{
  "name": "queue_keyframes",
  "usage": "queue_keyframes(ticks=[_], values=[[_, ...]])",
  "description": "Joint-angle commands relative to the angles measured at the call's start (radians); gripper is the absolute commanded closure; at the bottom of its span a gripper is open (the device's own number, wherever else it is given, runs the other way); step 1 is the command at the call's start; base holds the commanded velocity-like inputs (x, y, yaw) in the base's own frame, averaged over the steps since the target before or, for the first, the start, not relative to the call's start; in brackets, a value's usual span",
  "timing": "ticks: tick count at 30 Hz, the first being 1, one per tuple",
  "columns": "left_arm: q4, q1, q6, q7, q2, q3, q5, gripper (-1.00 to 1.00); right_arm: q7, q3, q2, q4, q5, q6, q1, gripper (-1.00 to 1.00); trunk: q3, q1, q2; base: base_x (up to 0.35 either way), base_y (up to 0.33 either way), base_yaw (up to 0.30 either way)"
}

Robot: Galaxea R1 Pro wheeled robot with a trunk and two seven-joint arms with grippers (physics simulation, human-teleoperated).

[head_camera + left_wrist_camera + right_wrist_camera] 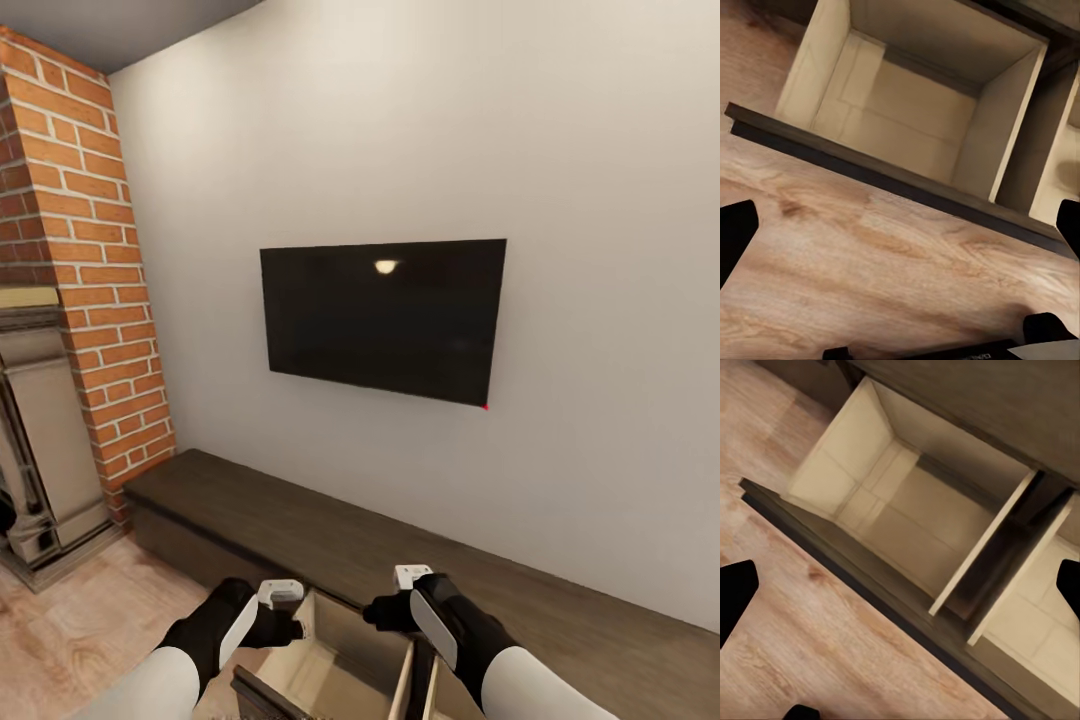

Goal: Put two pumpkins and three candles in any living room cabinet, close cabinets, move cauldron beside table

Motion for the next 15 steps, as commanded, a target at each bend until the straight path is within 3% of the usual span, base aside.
queue_keyframes(ticks=[1,9,15], values=[[-0.001,-0.001,0.004,0.003,0.001,-0.007,0.009,-1.0,-0.009,0.005,-0.001,-0.002,-0.01,0.003,-0.001,-1.0,-0.001,0.0,-0.001,0.0,0.029,0.288],[-0.001,-0.001,0.004,0.002,0.0,-0.006,0.009,-1.0,-0.009,0.005,0.0,-0.002,-0.01,0.003,-0.001,-1.0,-0.001,0.0,-0.001,0.0,0.009,0.288],[-0.001,-0.001,0.004,0.004,0.0,-0.007,0.009,-1.0,-0.009,0.005,0.001,-0.002,-0.01,0.002,-0.001,-1.0,0.017,-0.023,0.041,0.0,0.001,0.288]])
